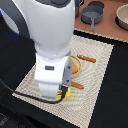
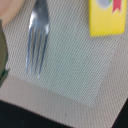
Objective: Place the bread, butter, and milk from the table onto the serving area.
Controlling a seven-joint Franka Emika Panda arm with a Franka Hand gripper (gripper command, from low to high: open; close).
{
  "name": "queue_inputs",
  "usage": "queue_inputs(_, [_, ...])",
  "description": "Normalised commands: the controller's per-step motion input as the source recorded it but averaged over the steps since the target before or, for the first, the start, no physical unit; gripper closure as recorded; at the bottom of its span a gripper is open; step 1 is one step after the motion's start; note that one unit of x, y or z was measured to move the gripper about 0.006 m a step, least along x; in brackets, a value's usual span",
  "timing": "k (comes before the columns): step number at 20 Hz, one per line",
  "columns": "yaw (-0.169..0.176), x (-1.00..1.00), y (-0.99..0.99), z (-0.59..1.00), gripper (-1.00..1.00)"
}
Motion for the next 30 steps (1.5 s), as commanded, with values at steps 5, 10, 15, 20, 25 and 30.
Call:
queue_inputs(5, [0.000,-1.00,0.46,0.00,-1.00])
queue_inputs(10, [0.000,-1.00,0.50,0.00,-1.00])
queue_inputs(15, [-0.006,-0.84,0.56,0.07,-1.00])
queue_inputs(20, [-0.007,-0.75,0.64,0.10,-1.00])
queue_inputs(25, [-0.007,-0.64,0.77,0.09,-1.00])
queue_inputs(30, [-0.019,-0.44,0.88,0.08,-1.00])
